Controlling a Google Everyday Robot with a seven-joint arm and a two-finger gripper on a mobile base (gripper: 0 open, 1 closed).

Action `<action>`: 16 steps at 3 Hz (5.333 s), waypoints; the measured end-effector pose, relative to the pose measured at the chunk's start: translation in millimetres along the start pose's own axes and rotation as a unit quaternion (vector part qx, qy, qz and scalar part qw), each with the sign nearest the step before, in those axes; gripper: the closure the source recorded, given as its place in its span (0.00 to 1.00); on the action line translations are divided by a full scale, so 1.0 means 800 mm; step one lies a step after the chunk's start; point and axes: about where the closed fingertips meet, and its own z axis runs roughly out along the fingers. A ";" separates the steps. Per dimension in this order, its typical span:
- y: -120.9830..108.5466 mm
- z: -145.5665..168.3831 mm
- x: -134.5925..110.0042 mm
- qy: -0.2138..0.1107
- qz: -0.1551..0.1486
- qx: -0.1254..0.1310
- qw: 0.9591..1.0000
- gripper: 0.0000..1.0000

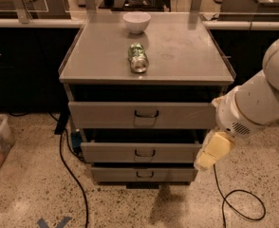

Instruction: Open middle drawer

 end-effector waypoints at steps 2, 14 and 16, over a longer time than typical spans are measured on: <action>0.006 0.050 -0.007 -0.052 -0.018 -0.029 0.998 0.00; -0.080 0.366 0.077 -0.163 0.043 -0.044 0.985 0.00; -0.091 0.383 0.074 -0.166 0.052 -0.038 0.984 0.00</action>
Offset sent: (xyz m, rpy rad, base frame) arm 0.0347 0.0325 -0.0714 0.1944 -0.0677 0.1147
